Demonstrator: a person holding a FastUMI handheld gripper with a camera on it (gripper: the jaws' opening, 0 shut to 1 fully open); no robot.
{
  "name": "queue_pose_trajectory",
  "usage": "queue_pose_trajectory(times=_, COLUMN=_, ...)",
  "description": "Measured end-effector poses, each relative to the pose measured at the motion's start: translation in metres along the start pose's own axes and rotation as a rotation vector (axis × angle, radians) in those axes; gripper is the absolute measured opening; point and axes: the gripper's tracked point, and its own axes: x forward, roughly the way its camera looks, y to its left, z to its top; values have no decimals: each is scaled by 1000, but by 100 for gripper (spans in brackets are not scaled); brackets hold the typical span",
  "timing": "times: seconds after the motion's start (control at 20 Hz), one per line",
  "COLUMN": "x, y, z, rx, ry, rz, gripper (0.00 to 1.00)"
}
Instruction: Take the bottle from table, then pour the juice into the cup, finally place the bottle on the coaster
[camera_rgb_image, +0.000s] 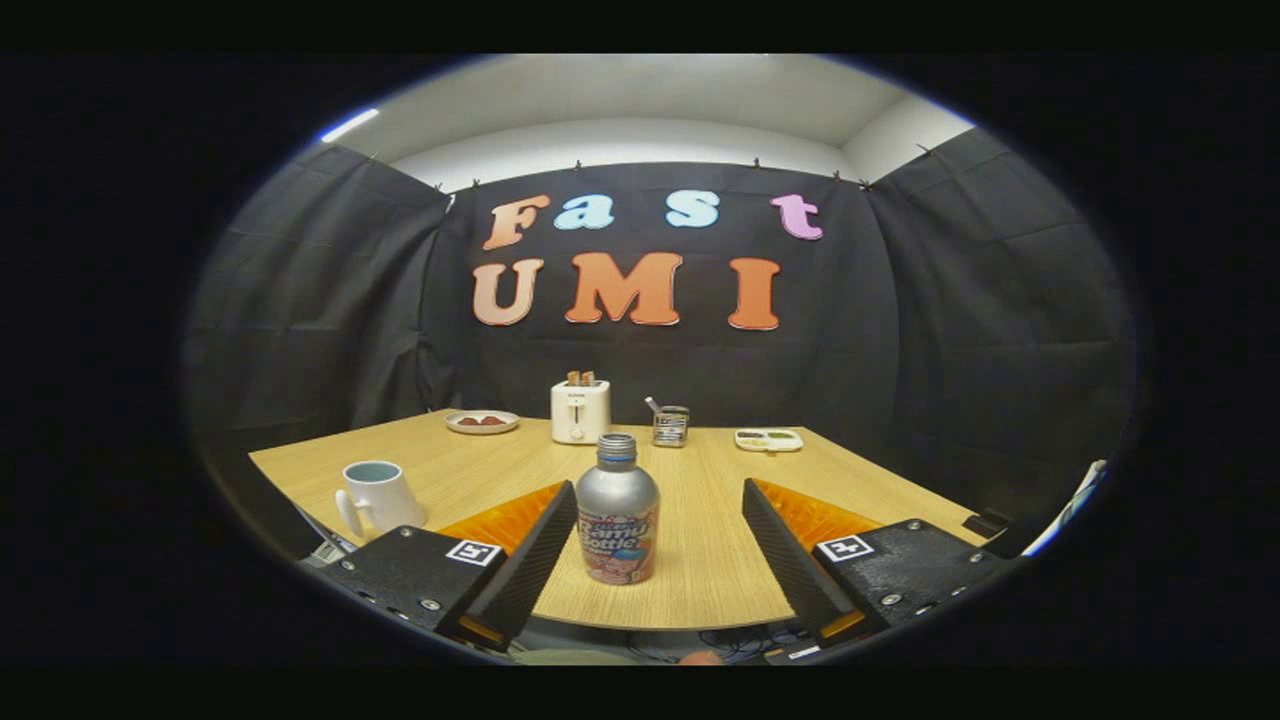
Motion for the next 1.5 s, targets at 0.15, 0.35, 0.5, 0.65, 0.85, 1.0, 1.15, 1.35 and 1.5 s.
queue_pose_trajectory(times=0.15, x=8, y=9, z=-5, rx=3, ry=9, rz=19, gripper=99)
queue_pose_trajectory(times=0.35, x=21, y=19, z=-13, rx=2, ry=24, rz=39, gripper=99)
queue_pose_trajectory(times=0.5, x=32, y=23, z=-25, rx=8, ry=47, rz=43, gripper=99)
queue_pose_trajectory(times=0.65, x=40, y=25, z=-37, rx=8, ry=73, rz=43, gripper=99)
queue_pose_trajectory(times=0.85, x=52, y=27, z=-55, rx=-4, ry=107, rz=39, gripper=99)
queue_pose_trajectory(times=1.0, x=58, y=29, z=-64, rx=8, ry=126, rz=43, gripper=99)
queue_pose_trajectory(times=1.15, x=63, y=29, z=-75, rx=22, ry=150, rz=42, gripper=99)
queue_pose_trajectory(times=1.35, x=68, y=31, z=-85, rx=23, ry=171, rz=37, gripper=98)
queue_pose_trajectory(times=1.5, x=70, y=32, z=-88, rx=7, ry=179, rz=34, gripper=91)
